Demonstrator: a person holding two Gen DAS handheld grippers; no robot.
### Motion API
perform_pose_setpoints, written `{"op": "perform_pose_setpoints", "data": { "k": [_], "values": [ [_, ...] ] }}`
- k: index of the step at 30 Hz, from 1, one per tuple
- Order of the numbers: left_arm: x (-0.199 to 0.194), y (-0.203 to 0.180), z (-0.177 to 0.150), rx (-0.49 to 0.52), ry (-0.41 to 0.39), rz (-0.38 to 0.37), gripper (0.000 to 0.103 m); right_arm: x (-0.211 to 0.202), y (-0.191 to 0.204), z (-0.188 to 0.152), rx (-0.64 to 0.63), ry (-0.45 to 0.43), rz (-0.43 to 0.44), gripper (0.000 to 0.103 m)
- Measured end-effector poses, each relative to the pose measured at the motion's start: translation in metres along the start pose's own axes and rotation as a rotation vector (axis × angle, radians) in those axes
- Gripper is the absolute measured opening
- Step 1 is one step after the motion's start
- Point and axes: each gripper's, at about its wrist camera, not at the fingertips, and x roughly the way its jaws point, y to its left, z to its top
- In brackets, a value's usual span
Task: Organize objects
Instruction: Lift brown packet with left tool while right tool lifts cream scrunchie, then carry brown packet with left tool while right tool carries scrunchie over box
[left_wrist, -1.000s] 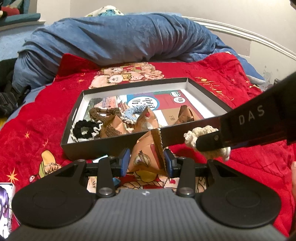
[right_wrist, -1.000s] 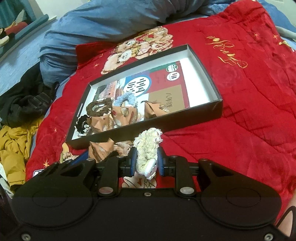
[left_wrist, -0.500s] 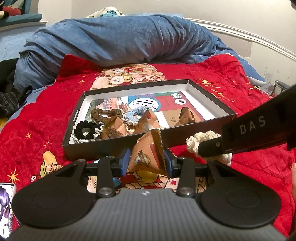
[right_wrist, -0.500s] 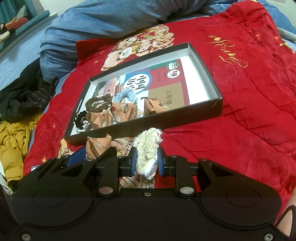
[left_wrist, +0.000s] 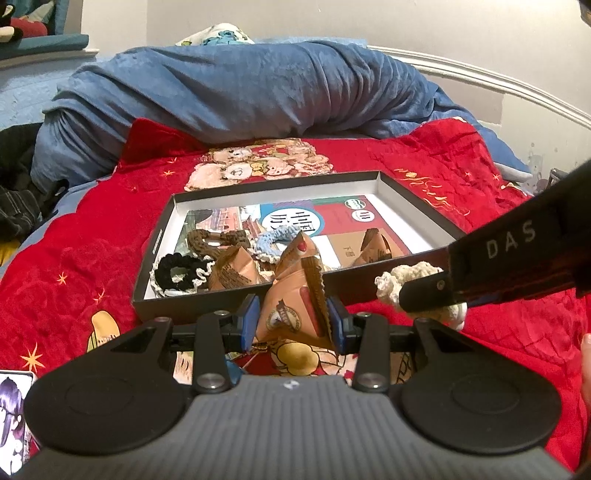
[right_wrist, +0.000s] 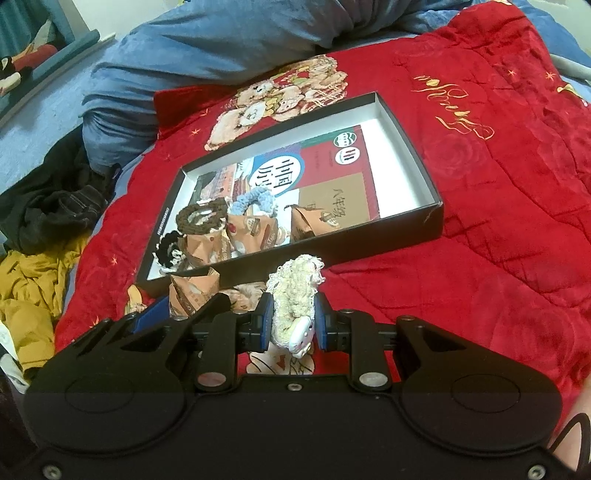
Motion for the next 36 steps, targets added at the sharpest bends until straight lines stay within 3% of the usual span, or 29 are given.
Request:
{"op": "perform_pose_setpoints", "data": {
  "k": [16,23,24,26,31,36],
  "values": [
    [-0.028,0.013,0.012,-0.011,-0.108,0.002,0.045,-0.024,0.026,0.012,-0.083,-0.060,0.058,0.023],
    [-0.030,0.012,0.001,-0.025,-0.016,-0.042,0.045,-0.031,0.024,0.011,-0.084,-0.069,0.069,0.023],
    [-0.031,0.010,-0.001,-0.017,-0.013,-0.044,0.056,-0.032,0.023,0.011,-0.083,-0.076,0.067,0.022],
    [-0.035,0.003,-0.006,-0.001,-0.016,-0.042,0.065,-0.034,0.019,0.009,-0.081,-0.083,0.059,0.022],
    [-0.037,-0.014,-0.019,0.050,-0.009,-0.055,0.071,-0.033,0.007,-0.001,-0.075,-0.052,0.044,0.022],
    [-0.020,-0.028,-0.031,0.131,0.010,0.091,0.073,-0.029,-0.002,-0.012,-0.082,-0.016,0.029,0.022]
  ]
}}
